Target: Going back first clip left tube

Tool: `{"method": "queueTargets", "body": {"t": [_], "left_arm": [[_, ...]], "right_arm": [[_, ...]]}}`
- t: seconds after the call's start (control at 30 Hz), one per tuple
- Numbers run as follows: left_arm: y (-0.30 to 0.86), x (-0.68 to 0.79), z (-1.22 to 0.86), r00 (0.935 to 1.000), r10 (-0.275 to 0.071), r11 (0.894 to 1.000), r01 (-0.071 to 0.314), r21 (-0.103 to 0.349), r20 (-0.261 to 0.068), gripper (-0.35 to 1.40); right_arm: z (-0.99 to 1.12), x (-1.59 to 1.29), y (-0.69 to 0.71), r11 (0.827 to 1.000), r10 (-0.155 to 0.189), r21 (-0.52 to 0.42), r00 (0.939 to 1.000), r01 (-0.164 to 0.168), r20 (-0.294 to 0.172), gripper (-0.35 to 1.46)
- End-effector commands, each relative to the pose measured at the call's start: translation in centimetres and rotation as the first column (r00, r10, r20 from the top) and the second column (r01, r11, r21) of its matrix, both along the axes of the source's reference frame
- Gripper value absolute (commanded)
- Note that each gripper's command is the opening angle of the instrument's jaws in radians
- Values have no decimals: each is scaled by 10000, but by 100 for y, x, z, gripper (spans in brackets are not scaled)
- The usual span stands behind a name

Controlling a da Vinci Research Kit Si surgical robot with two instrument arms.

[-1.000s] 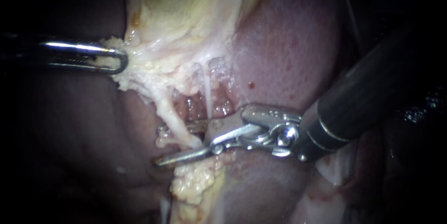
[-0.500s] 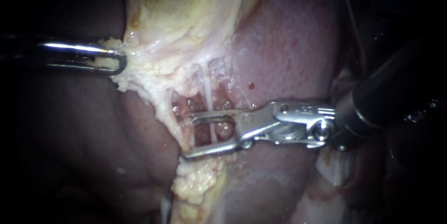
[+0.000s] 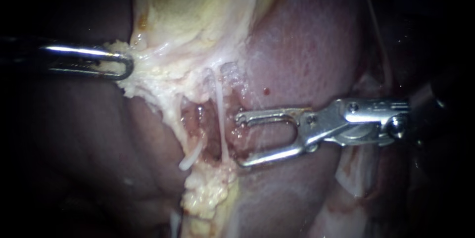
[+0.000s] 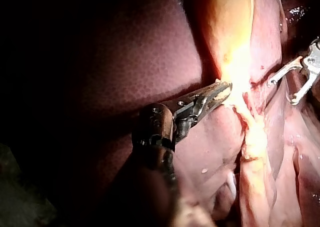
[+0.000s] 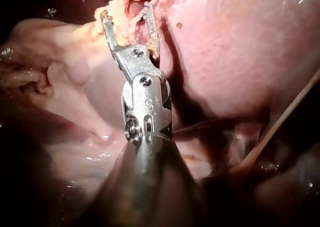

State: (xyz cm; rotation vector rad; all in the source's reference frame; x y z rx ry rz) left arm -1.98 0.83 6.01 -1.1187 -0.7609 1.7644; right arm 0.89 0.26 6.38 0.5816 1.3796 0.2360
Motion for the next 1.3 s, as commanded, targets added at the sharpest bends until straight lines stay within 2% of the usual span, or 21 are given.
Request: {"method": "queueTargets", "body": {"t": [0.03, 0.23, 0.47, 0.57, 1.07, 1.3], "left_arm": [[0, 0, 0, 10000, 4, 10000, -4, -1, 7, -35], [0, 0, 0, 10000, 3, 10000, -3, -2, 6, -35], [-1, -3, 2, 10000, -13, 10000, 13, -14, -7, -35], [-2, -8, 6, 10000, -37, 10000, 37, -36, -27, -35], [-13, -59, 60, 10000, 70, 9998, -70, -191, 40, -35], [-14, -64, 68, 9999, 113, 9996, -110, -275, 84, -35]], "right_arm": [[-3, -5, 3, 10000, -14, -53, 10000, 14, -30, 50], [-17, -34, 13, 9993, -58, -383, 10000, 55, -62, 50], [-25, -47, 12, 9968, -359, -693, 9967, 410, 733, 50], [-26, -48, 11, 9968, -336, -697, 9964, 390, 783, 50], [-28, -48, 9, 9968, -334, -699, 9964, 390, 784, 50], [-29, -48, 8, 9968, -330, -699, 9964, 385, 787, 50]]}}
